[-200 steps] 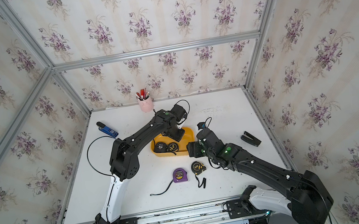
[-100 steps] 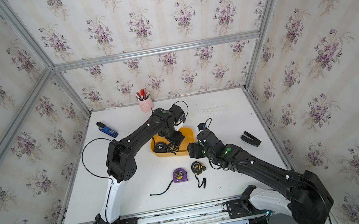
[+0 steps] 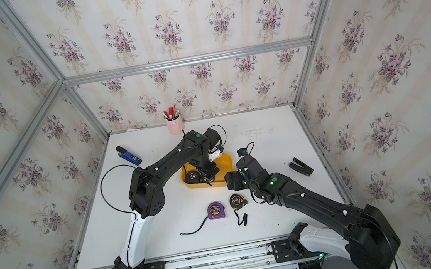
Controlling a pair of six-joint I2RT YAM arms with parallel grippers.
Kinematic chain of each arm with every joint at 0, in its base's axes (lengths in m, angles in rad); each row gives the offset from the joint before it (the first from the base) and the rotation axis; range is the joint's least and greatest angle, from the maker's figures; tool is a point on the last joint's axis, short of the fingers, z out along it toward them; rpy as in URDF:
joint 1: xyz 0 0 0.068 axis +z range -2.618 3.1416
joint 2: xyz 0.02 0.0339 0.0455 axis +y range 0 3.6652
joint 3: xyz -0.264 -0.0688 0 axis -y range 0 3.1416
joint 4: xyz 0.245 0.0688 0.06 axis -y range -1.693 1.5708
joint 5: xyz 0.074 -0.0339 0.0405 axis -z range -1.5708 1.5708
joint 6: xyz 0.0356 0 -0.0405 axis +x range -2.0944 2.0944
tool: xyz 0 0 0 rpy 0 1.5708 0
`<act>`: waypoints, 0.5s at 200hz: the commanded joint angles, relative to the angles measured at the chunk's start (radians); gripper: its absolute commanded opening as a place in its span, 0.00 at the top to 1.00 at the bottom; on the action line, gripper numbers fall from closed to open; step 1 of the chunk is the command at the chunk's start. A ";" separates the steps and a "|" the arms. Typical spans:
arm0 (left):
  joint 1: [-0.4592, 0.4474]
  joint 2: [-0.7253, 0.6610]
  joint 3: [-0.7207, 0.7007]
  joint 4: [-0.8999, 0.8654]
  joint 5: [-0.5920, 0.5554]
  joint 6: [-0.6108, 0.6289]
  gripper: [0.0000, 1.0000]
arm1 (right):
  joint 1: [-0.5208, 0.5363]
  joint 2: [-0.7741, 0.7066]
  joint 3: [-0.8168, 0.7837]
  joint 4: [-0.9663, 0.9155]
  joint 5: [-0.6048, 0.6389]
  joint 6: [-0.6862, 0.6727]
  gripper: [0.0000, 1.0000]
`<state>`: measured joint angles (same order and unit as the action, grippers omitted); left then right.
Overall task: Take the tape measure out of the storage box
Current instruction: Pick up the tape measure from the storage box.
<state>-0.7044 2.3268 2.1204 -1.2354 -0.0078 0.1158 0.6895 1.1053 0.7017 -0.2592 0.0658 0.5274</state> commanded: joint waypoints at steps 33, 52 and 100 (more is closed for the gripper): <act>0.003 0.027 -0.003 -0.017 -0.018 0.043 0.06 | -0.001 0.007 0.000 0.024 0.003 0.008 0.17; 0.003 0.042 -0.001 -0.014 -0.018 0.054 0.06 | -0.001 0.011 0.001 0.027 0.002 0.007 0.17; 0.006 0.072 -0.005 0.010 -0.031 0.059 0.06 | -0.001 0.016 0.002 0.028 0.003 0.007 0.17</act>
<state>-0.7006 2.3867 2.1185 -1.2285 -0.0208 0.1589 0.6888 1.1191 0.7017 -0.2584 0.0658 0.5274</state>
